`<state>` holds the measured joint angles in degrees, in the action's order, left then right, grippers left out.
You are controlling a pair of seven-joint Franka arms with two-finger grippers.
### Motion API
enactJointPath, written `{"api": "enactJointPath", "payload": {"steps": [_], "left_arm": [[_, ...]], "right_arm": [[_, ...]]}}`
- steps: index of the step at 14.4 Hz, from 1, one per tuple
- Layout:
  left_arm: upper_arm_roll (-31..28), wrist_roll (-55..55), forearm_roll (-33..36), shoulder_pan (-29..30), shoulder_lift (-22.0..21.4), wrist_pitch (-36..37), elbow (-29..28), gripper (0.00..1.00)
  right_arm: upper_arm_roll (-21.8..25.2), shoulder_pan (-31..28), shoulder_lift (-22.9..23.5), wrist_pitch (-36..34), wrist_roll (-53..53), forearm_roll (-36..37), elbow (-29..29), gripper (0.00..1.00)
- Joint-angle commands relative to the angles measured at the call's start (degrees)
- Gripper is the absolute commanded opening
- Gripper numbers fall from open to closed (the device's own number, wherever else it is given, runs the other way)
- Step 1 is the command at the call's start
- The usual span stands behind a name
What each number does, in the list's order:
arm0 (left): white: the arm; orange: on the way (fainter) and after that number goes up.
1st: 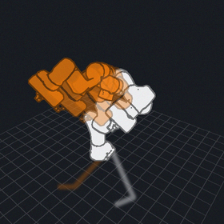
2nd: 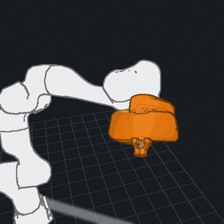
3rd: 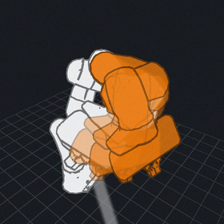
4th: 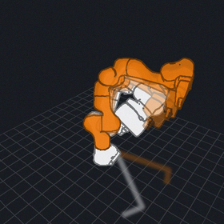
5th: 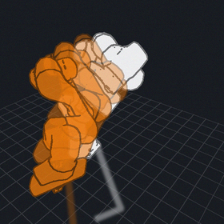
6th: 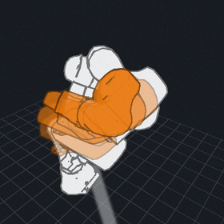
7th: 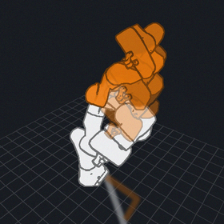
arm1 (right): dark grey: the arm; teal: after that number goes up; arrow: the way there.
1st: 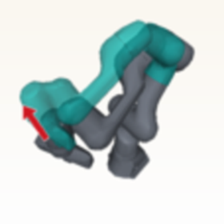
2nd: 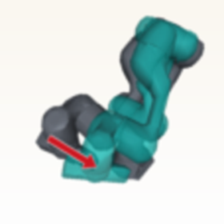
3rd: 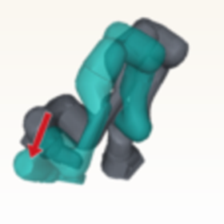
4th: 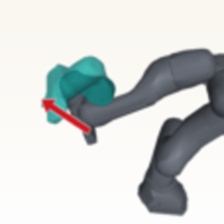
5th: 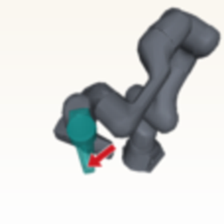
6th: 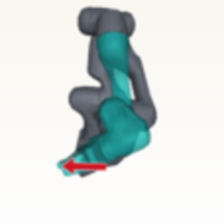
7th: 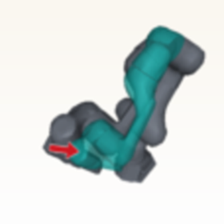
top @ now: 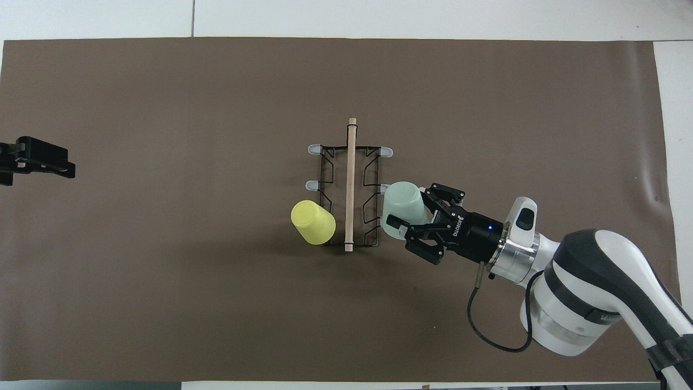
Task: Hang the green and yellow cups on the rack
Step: 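Hang the green cup on the rack peg nearest the right gripper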
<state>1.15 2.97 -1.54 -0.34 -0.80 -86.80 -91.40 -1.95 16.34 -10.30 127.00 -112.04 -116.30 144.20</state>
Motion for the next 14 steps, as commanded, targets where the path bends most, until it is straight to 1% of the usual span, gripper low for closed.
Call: {"api": "enactJointPath", "payload": {"steps": [1,3,5,9,10,12,14], "left_arm": [[0.43,-1.04,-0.31,0.43,-0.43,1.37,-0.80,1.00],[0.43,-0.95,-0.13,0.25,-0.52,1.02,-1.06,1.00],[0.43,-1.12,1.27,0.07,-0.61,0.84,-1.41,1.00],[0.52,-0.95,1.28,-0.10,-0.61,0.49,-1.68,1.00],[0.52,-0.86,1.28,-0.10,-0.78,0.49,-1.68,1.00],[0.52,-0.51,1.28,-0.10,-0.78,0.67,-1.68,1.00],[0.52,-0.42,1.28,-0.01,-0.78,0.67,-1.68,1.00]], "right_arm": [[-0.25,0.18,1.86,-0.96,-5.89,-5.05,0.38,0.00],[-0.25,0.71,2.65,-1.23,-6.43,-7.27,0.38,0.00],[-0.34,0.80,2.57,-0.97,-7.04,-7.45,0.47,0.00],[-0.34,2.38,2.66,1.05,-8.45,-7.53,0.56,0.00],[-0.34,2.47,3.61,0.36,-8.89,-8.40,0.56,0.00],[-0.34,4.30,6.42,-1.31,-13.88,-13.84,0.47,0.00],[-0.34,4.66,7.84,-1.67,-15.22,-14.30,0.56,0.00]]}}
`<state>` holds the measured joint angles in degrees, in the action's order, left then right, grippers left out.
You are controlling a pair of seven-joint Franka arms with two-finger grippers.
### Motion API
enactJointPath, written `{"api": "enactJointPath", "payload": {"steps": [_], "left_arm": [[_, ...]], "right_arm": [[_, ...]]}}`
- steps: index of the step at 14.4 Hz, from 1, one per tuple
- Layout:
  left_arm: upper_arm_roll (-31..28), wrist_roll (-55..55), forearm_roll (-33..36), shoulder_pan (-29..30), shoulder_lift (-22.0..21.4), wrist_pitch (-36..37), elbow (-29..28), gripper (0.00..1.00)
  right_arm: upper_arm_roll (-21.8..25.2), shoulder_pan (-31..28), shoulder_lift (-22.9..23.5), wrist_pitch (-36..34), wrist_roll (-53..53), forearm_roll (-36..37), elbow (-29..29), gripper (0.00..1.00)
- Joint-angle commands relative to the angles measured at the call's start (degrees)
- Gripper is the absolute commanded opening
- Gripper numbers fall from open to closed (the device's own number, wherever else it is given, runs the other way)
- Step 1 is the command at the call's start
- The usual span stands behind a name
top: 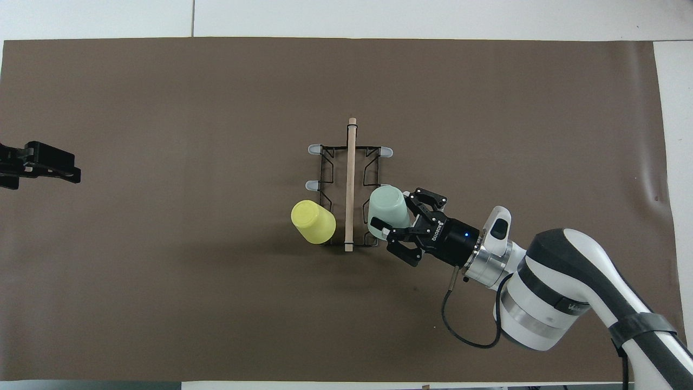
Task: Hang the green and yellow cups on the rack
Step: 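Hang the green cup on the rack peg nearest the right gripper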
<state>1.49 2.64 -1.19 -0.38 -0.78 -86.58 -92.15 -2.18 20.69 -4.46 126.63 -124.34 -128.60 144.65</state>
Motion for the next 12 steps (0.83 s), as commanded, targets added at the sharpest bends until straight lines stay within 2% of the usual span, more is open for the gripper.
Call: {"api": "enactJointPath", "payload": {"steps": [1,6,10,11,12], "left_arm": [[0.18,-0.10,0.93,0.03,-0.80,0.53,-0.92,1.00],[0.18,-0.10,0.93,0.03,-0.80,0.53,-0.92,1.00],[0.18,-0.10,0.93,0.03,-0.80,0.53,-0.92,1.00],[0.18,-0.10,0.93,0.03,-0.80,0.53,-0.92,1.00],[0.18,-0.10,0.93,0.03,-0.80,0.53,-0.92,1.00]], "right_arm": [[-0.11,0.22,2.79,-1.47,-4.40,-2.01,0.11,0.00],[-0.11,0.22,8.32,-5.95,-10.47,-2.10,0.46,0.00],[-0.11,-0.04,8.60,-6.49,-11.01,-2.10,1.25,0.00],[-0.11,-0.04,8.59,-6.57,-10.92,-2.10,1.25,0.99],[-0.11,-0.21,8.51,-6.92,-10.92,-2.10,1.25,1.00]]}}
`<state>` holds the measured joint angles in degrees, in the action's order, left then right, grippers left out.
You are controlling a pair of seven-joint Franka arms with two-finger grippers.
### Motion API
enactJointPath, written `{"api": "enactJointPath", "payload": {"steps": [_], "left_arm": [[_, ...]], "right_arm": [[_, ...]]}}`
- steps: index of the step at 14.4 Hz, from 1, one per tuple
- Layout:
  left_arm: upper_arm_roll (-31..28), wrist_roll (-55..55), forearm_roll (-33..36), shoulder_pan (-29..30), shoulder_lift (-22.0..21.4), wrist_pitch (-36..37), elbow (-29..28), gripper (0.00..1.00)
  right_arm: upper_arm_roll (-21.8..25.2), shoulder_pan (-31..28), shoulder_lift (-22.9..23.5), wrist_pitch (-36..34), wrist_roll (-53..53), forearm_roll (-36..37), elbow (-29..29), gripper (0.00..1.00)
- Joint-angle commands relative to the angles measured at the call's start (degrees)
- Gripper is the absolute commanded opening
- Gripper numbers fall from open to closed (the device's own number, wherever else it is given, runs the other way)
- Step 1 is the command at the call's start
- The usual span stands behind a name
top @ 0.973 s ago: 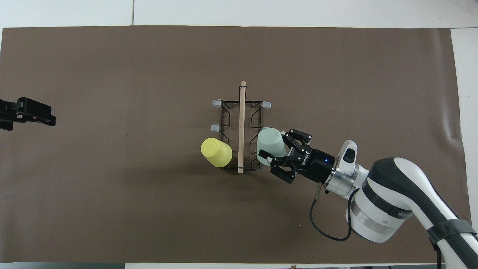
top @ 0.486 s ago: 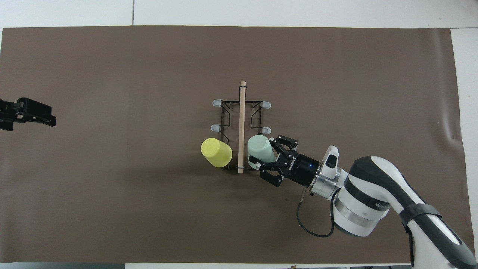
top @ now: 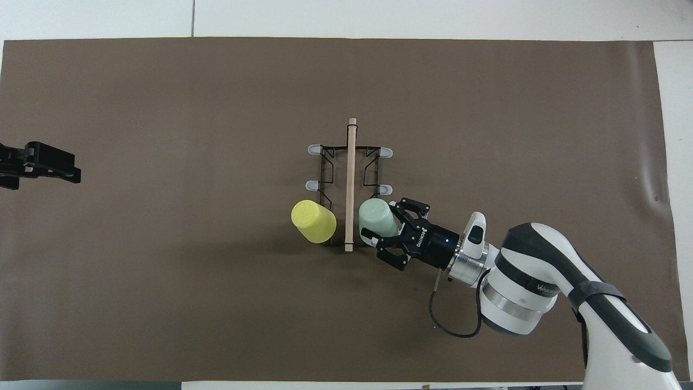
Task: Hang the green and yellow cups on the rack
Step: 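Hang the green cup on the rack peg nearest the right gripper, then open the right gripper and pull it back from the green cup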
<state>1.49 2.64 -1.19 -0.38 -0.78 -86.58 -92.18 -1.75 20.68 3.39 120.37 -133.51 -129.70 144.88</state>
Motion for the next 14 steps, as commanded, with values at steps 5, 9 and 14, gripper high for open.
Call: {"api": "enactJointPath", "payload": {"steps": [5,9,14], "left_arm": [[0.18,-0.10,0.93,0.03,-0.80,0.53,-0.89,1.00],[0.18,-0.10,0.93,0.03,-0.80,0.53,-0.89,1.00],[0.18,-0.10,0.93,0.03,-0.80,0.53,-0.89,1.00]], "right_arm": [[-0.45,-4.23,-2.76,-6.20,-0.79,-0.90,1.98,1.00],[-0.36,-10.37,-6.02,-9.09,2.37,5.84,3.83,1.00],[-0.27,-24.08,-6.82,-14.90,11.67,27.35,1.91,1.00]]}}
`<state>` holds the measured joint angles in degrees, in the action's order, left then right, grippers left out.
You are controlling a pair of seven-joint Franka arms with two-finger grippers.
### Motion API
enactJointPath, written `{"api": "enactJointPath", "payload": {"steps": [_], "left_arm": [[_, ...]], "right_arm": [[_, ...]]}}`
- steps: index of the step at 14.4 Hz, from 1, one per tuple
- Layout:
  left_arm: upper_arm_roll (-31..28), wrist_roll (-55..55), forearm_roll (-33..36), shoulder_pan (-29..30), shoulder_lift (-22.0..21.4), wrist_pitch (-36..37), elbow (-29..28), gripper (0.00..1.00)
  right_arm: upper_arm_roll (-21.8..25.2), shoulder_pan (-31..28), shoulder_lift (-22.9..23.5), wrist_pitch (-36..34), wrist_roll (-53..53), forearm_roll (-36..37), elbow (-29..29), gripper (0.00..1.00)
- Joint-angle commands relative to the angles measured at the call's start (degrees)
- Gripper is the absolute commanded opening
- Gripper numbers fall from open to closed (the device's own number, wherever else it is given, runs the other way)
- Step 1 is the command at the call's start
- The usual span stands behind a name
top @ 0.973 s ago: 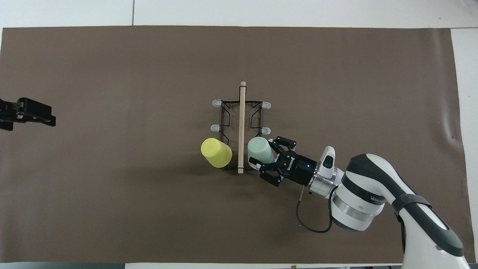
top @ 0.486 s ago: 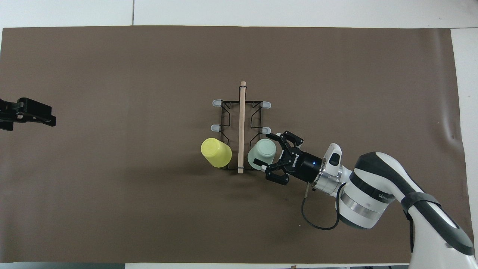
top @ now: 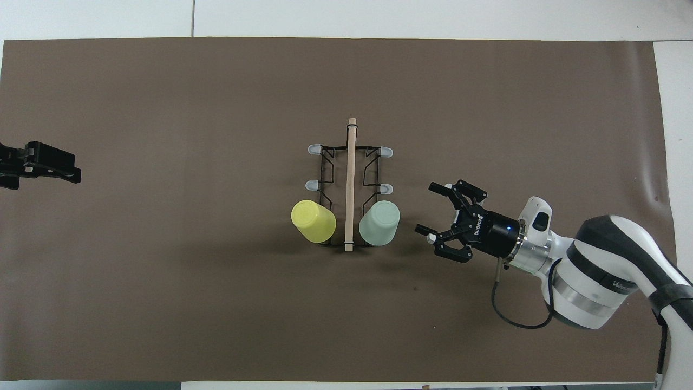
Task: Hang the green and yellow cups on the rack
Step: 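Open the right gripper and pull it back from the green cup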
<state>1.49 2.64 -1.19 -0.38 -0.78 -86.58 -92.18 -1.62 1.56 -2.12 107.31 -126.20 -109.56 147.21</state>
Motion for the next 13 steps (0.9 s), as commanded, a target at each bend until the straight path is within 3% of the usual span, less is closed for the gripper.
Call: {"api": "enactJointPath", "payload": {"steps": [1,5,8,13], "left_arm": [[0.18,-0.10,0.93,0.03,-0.80,0.53,-0.89,1.00],[0.18,-0.10,0.93,0.03,-0.80,0.53,-0.89,1.00],[0.18,-0.10,0.93,0.03,-0.80,0.53,-0.89,1.00],[0.18,-0.10,0.93,0.03,-0.80,0.53,-0.89,1.00]], "right_arm": [[-0.40,-7.43,-1.30,-2.02,7.00,12.21,-1.82,1.00],[-0.31,-15.26,-0.61,-2.10,19.04,34.80,-10.69,1.00],[-0.31,-16.68,2.73,-2.10,27.03,48.43,-20.61,1.00],[-0.40,-16.07,4.32,-3.07,53.73,67.59,-34.07,1.00]]}}
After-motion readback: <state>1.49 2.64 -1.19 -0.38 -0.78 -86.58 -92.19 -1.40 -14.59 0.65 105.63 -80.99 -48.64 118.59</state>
